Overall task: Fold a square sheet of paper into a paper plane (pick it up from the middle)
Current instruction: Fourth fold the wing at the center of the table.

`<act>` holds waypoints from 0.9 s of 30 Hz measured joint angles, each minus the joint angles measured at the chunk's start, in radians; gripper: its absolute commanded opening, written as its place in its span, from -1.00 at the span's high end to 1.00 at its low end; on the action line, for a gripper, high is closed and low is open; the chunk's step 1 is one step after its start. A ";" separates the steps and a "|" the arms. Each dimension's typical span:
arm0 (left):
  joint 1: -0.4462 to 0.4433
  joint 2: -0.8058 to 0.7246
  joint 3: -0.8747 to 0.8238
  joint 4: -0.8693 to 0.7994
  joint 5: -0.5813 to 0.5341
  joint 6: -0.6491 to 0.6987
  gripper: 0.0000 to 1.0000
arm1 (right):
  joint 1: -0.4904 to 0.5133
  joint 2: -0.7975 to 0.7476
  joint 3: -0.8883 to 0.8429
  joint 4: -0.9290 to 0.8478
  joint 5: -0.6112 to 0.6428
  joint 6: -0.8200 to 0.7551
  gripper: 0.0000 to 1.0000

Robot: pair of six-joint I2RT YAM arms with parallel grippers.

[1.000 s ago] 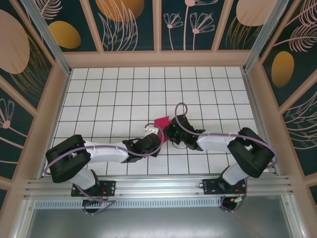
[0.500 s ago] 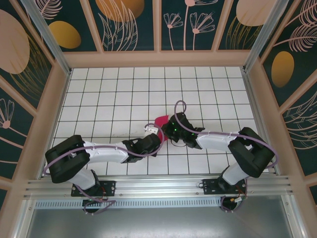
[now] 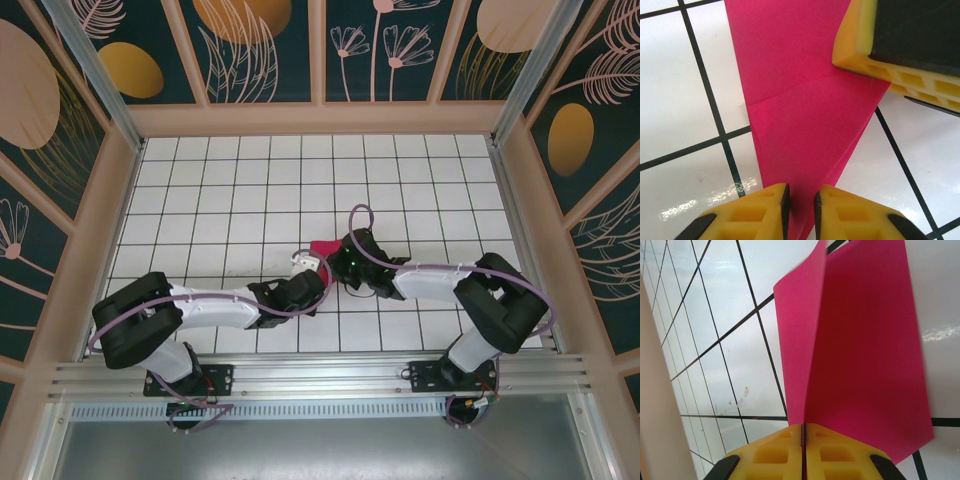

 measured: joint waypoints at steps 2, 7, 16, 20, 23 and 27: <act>0.000 0.000 0.000 0.000 -0.002 -0.002 0.64 | 0.000 0.000 0.000 0.000 0.000 0.000 0.80; 0.000 0.000 0.000 0.000 -0.011 -0.003 0.68 | 0.000 0.000 0.003 0.000 0.000 -0.001 0.73; 0.000 -0.012 -0.032 0.026 -0.013 -0.033 0.79 | 0.000 -0.035 0.031 -0.075 0.005 -0.104 0.11; 0.000 -0.047 -0.077 0.068 0.009 -0.040 0.80 | -0.018 -0.140 0.031 -0.120 0.008 -0.167 0.00; 0.002 -0.058 -0.100 0.106 0.036 -0.045 0.81 | -0.052 -0.227 0.018 -0.127 0.005 -0.204 -0.01; 0.014 -0.072 -0.138 0.173 0.104 -0.047 0.81 | -0.082 -0.291 -0.018 -0.141 -0.007 -0.247 0.06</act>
